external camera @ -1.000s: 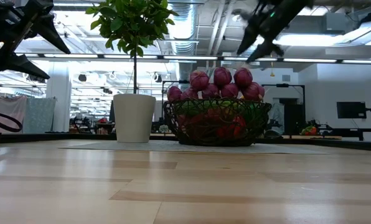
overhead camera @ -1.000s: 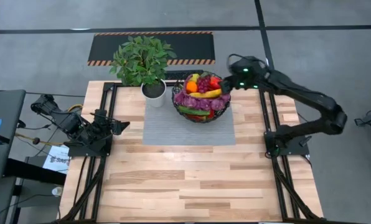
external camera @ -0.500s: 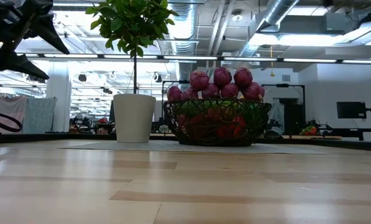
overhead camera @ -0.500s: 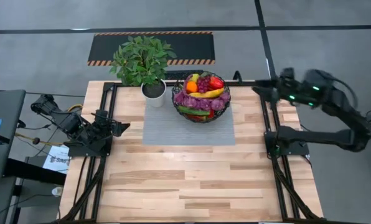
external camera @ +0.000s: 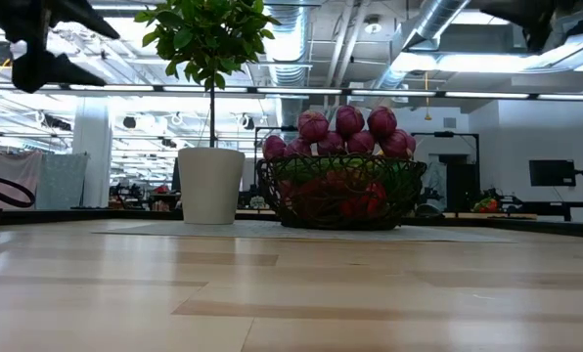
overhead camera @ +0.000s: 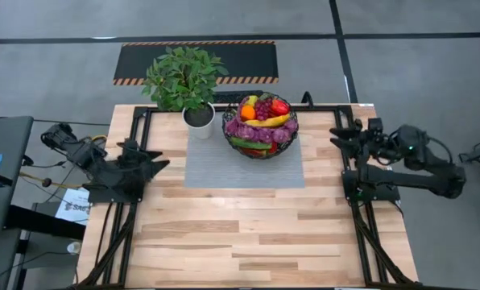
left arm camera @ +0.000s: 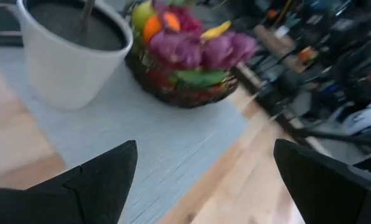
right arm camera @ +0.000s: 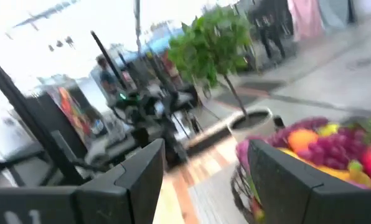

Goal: Build produce basket
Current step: Return to Home Position

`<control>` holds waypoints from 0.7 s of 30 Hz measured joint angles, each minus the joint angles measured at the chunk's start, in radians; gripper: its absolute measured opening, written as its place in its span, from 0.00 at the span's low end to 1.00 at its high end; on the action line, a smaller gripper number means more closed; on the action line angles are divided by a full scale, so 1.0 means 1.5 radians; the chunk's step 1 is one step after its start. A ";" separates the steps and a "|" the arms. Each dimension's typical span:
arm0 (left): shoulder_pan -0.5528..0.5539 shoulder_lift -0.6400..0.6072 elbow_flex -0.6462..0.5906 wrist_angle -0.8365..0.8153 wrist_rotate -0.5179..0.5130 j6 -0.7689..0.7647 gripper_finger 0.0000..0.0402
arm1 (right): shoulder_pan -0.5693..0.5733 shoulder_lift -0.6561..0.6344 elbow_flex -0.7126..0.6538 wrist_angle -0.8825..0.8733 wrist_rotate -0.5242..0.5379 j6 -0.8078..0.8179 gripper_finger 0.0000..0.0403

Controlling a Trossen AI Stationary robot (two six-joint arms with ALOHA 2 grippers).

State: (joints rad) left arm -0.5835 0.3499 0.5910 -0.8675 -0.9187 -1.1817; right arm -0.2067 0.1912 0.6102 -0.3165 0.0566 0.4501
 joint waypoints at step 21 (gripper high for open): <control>-0.006 -0.230 -0.118 0.375 0.389 0.553 0.91 | 0.101 -0.103 -0.319 0.252 0.003 -0.023 0.62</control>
State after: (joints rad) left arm -0.5919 0.0046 0.4143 -0.3051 -0.3358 -0.3517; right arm -0.0546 0.0364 0.1312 0.0621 0.0611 0.4160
